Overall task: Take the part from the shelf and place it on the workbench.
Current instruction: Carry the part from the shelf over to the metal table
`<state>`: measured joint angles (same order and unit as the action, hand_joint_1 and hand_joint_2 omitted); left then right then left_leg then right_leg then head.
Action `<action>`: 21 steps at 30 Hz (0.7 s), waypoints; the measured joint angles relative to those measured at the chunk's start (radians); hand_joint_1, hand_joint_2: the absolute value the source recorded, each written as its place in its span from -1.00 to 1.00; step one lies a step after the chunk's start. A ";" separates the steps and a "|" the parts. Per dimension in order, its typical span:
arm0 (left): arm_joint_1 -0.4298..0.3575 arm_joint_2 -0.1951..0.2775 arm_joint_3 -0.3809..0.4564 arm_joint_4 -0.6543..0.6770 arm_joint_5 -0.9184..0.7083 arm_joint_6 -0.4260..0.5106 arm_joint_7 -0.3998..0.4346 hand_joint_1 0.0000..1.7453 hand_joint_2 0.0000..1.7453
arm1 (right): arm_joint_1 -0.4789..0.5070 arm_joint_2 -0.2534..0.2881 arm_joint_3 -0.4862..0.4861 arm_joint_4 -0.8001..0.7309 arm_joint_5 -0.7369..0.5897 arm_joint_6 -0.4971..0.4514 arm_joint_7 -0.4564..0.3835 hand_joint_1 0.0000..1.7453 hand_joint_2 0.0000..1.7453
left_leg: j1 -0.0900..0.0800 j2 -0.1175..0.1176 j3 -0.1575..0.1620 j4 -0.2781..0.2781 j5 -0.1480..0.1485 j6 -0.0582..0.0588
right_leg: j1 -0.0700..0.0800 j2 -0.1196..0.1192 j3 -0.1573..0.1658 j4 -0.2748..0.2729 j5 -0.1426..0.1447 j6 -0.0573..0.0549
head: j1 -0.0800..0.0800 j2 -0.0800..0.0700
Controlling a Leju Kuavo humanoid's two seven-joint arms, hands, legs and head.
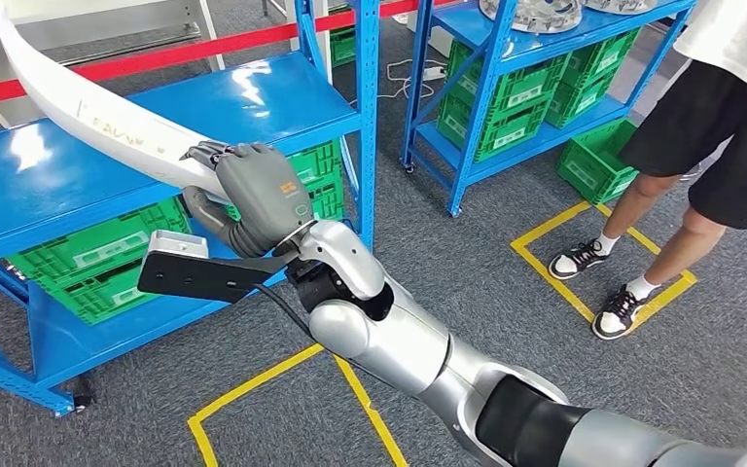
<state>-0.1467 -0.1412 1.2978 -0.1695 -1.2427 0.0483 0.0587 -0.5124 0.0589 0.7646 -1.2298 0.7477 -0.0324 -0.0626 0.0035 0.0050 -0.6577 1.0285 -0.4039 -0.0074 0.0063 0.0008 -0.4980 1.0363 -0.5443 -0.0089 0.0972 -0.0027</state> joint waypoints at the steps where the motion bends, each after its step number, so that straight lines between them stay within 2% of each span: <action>1: 0.002 0.001 0.000 0.000 0.000 -0.001 -0.002 -1.00 1.00 | 0.001 0.003 0.000 -0.002 0.000 0.003 0.002 1.00 1.00 | 0.001 0.000 -0.002 -0.004 0.011 -0.007 | 0.003 0.000 0.012 -0.029 -0.009 -0.003 | 0.001 0.000; 3: 0.008 0.004 0.000 0.000 0.002 -0.002 -0.005 -1.00 1.00 | 0.004 0.007 0.001 -0.004 0.000 0.007 0.004 1.00 1.00 | 0.004 -0.001 -0.008 -0.011 0.020 -0.020 | 0.001 -0.001 0.002 -0.040 0.010 -0.012 | 0.003 0.000; 4: 0.011 0.006 0.000 0.000 0.005 -0.002 -0.007 -1.00 1.00 | 0.006 0.011 0.001 -0.004 0.001 0.009 0.005 1.00 1.00 | 0.004 -0.002 -0.016 -0.001 0.002 -0.025 | -0.002 -0.003 -0.007 -0.044 0.023 -0.020 | 0.001 0.000; 5: 0.014 0.007 0.000 0.001 0.009 -0.002 -0.011 -1.00 1.00 | 0.007 0.014 0.001 -0.004 0.002 0.011 0.005 1.00 1.00 | 0.005 -0.003 -0.027 0.028 -0.035 -0.030 | -0.005 -0.005 -0.018 -0.047 0.036 -0.027 | 0.000 0.000; 7: 0.019 0.009 0.000 0.001 0.023 0.001 -0.020 -1.00 1.00 | 0.009 0.020 0.004 -0.006 0.003 0.017 0.003 1.00 1.00 | 0.007 -0.004 -0.053 0.137 -0.136 -0.038 | -0.006 -0.006 -0.046 -0.047 0.060 -0.034 | -0.003 0.000; 8: 0.020 0.010 0.000 0.001 0.029 0.003 -0.022 -1.00 1.00 | 0.010 0.020 0.007 -0.006 0.003 0.020 0.001 1.00 1.00 | 0.008 -0.004 -0.063 0.200 -0.168 -0.041 | -0.006 -0.006 -0.061 -0.045 0.071 -0.033 | -0.003 0.000; 9: 0.021 0.011 0.000 0.001 0.032 0.005 -0.020 -1.00 1.00 | 0.010 0.020 0.009 -0.006 0.001 0.024 -0.003 1.00 1.00 | 0.008 -0.004 -0.065 0.249 -0.176 -0.044 | -0.006 -0.006 -0.078 -0.042 0.083 -0.032 | -0.003 0.000; 10: 0.022 0.011 0.000 0.000 0.033 0.008 -0.016 -1.00 1.00 | 0.010 0.020 0.012 -0.004 -0.001 0.026 -0.007 1.00 1.00 | 0.009 -0.004 -0.055 0.273 -0.160 -0.046 | -0.006 -0.007 -0.096 -0.038 0.094 -0.030 | -0.003 0.000; 11: 0.023 0.011 0.001 0.001 0.033 0.010 -0.012 -1.00 1.00 | 0.009 0.020 0.013 -0.003 -0.003 0.027 -0.012 1.00 1.00 | 0.010 -0.004 -0.030 0.263 -0.131 -0.047 | -0.007 -0.007 -0.113 -0.034 0.104 -0.027 | -0.003 0.000; 12: 0.023 0.010 0.001 0.001 0.034 0.013 -0.009 -1.00 1.00 | 0.007 0.020 0.013 -0.001 -0.005 0.027 -0.015 1.00 1.00 | 0.011 -0.004 0.012 0.220 -0.104 -0.047 | -0.008 -0.008 -0.130 -0.028 0.113 -0.023 | -0.003 0.000; 13: 0.021 0.009 0.001 0.001 0.034 0.016 -0.007 -1.00 1.00 | 0.006 0.020 0.013 0.000 -0.006 0.027 -0.018 1.00 1.00 | 0.010 -0.004 0.068 0.151 -0.101 -0.046 | -0.007 -0.008 -0.145 -0.022 0.121 -0.019 | -0.003 0.000; 14: 0.020 0.008 0.001 0.001 0.034 0.018 -0.007 -1.00 1.00 | 0.004 0.020 0.013 0.000 -0.007 0.027 -0.019 1.00 1.00 | 0.009 -0.005 0.122 0.074 -0.113 -0.042 | -0.006 -0.009 -0.156 -0.017 0.129 -0.014 | -0.002 0.000; 15: 0.019 0.007 0.001 0.001 0.034 0.019 -0.006 -1.00 1.00 | 0.002 0.020 0.013 0.000 -0.008 0.026 -0.019 1.00 1.00 | 0.007 -0.006 0.159 0.017 -0.130 -0.037 | -0.006 -0.010 -0.162 -0.014 0.138 -0.009 | -0.001 0.000; 16: 0.018 0.006 0.001 0.001 0.034 0.020 -0.006 -1.00 1.00 | 0.000 0.020 0.014 0.000 -0.008 0.026 -0.019 1.00 1.00 | 0.003 -0.007 0.179 -0.020 -0.146 -0.031 | -0.006 -0.011 -0.165 -0.014 0.148 -0.004 | -0.001 0.000; 18: 0.019 0.004 0.001 0.002 0.032 0.020 -0.003 -1.00 1.00 | -0.002 0.018 0.015 0.002 -0.009 0.025 -0.019 1.00 1.00 | 0.002 -0.005 0.169 -0.030 -0.137 -0.014 | -0.007 -0.011 -0.169 -0.017 0.162 0.007 | -0.001 0.000; 19: 0.018 0.002 0.001 0.002 0.029 0.020 0.000 -1.00 1.00 | -0.002 0.015 0.016 0.004 -0.009 0.023 -0.018 1.00 1.00 | 0.004 -0.003 0.162 -0.031 -0.127 -0.004 | -0.008 -0.009 -0.175 -0.009 0.149 0.013 | -0.001 0.000; 20: 0.017 0.001 0.001 0.002 0.026 0.020 0.004 -1.00 1.00 | -0.002 0.011 0.016 0.006 -0.009 0.020 -0.017 1.00 1.00 | 0.006 -0.001 0.152 -0.032 -0.115 0.005 | -0.009 -0.006 -0.185 0.017 0.116 0.019 | -0.001 0.000; 21: 0.016 0.000 0.001 0.002 0.022 0.020 0.009 -1.00 1.00 | -0.002 0.006 0.017 0.008 -0.009 0.015 -0.016 1.00 1.00 | 0.008 0.002 0.140 -0.032 -0.103 0.012 | -0.012 -0.004 -0.200 0.063 0.067 0.024 | -0.001 0.000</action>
<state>-0.1309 -0.1414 1.2985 -0.1678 -1.2208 0.0683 0.0673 -0.5141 0.0648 0.7812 -1.2215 0.7387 -0.0179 -0.0788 0.0117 0.0067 -0.5174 0.9963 -0.5065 0.0046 -0.0052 -0.0033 -0.6979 1.0992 -0.4770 0.0151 0.0964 -0.0027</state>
